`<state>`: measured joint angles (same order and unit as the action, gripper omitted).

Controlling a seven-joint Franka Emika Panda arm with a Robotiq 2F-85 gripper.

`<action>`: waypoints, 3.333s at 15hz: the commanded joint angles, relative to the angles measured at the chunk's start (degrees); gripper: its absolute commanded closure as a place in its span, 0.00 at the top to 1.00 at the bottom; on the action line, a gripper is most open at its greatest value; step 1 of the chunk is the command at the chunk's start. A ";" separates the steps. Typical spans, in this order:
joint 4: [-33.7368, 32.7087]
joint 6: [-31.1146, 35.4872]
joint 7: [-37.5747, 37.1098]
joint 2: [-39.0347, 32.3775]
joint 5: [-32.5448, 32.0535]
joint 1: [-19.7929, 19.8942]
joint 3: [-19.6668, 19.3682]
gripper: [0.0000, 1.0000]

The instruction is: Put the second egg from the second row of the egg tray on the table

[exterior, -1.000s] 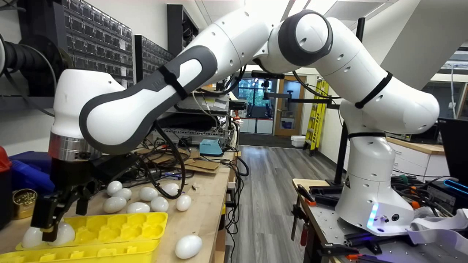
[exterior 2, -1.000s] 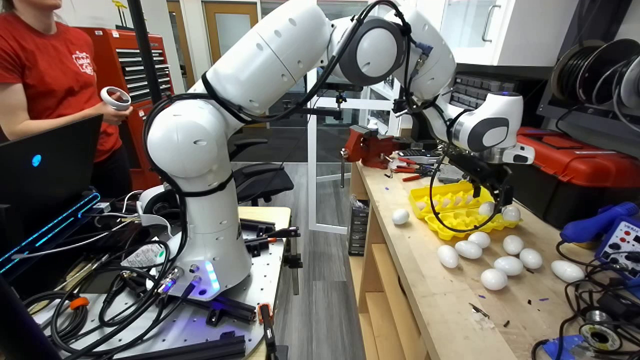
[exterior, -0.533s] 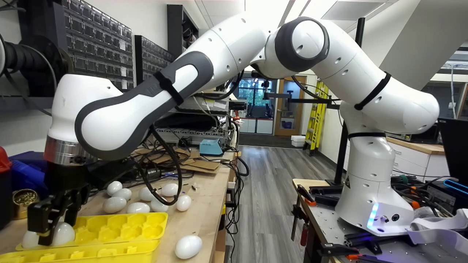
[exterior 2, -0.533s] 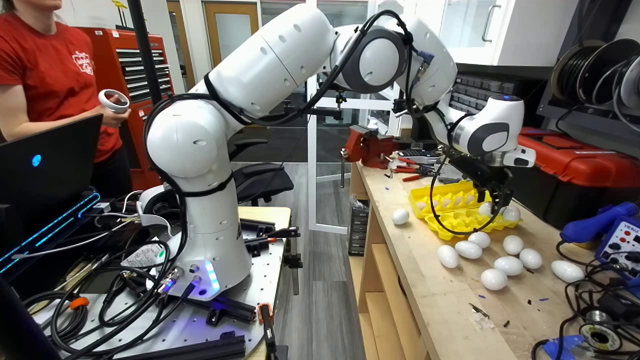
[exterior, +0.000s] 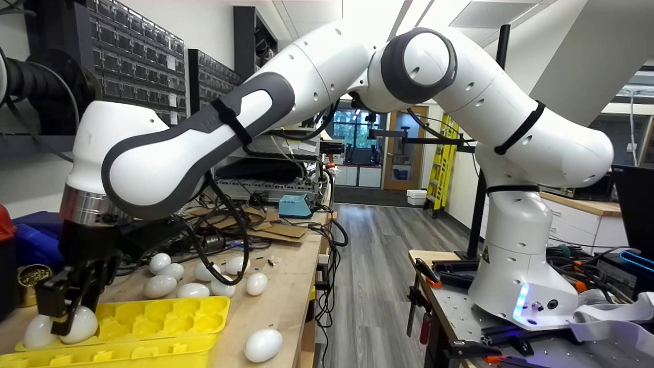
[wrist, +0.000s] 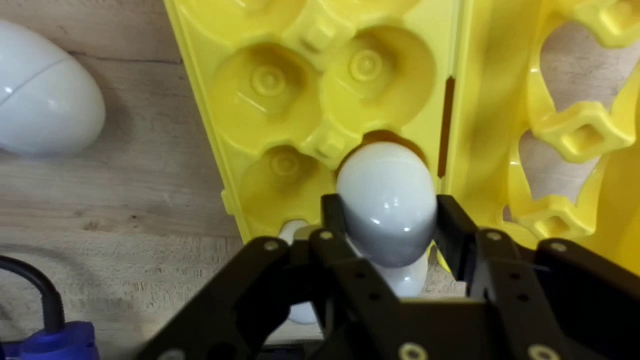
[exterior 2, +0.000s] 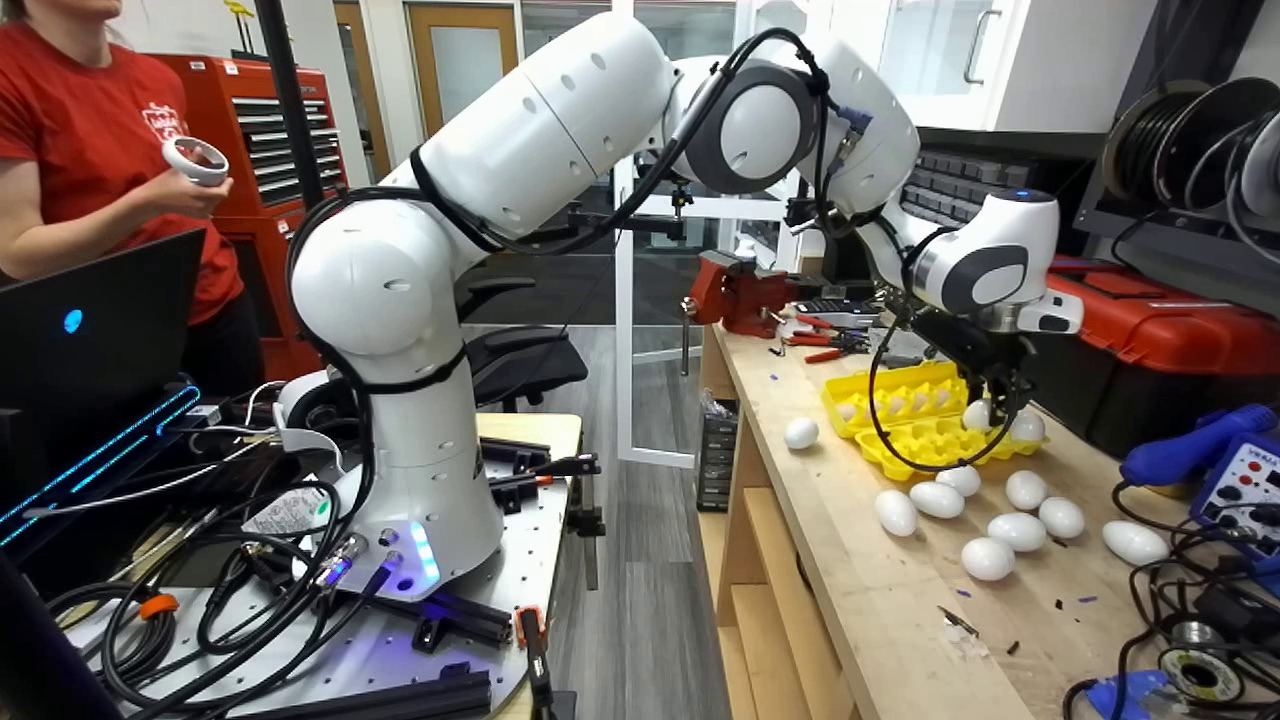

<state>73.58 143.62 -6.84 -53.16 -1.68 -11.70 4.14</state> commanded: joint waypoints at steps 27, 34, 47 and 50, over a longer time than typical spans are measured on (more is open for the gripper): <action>11.78 -8.76 5.45 14.60 -8.57 5.01 -9.18 0.23; 14.89 -8.98 2.74 13.94 -14.07 4.47 -12.76 0.23; 20.41 -8.83 -1.04 14.01 -17.11 4.66 -14.81 0.23; 21.73 -8.16 -1.33 14.24 -16.76 4.70 -14.31 0.23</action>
<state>91.56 135.75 -6.16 -41.84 -17.70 -6.79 -10.65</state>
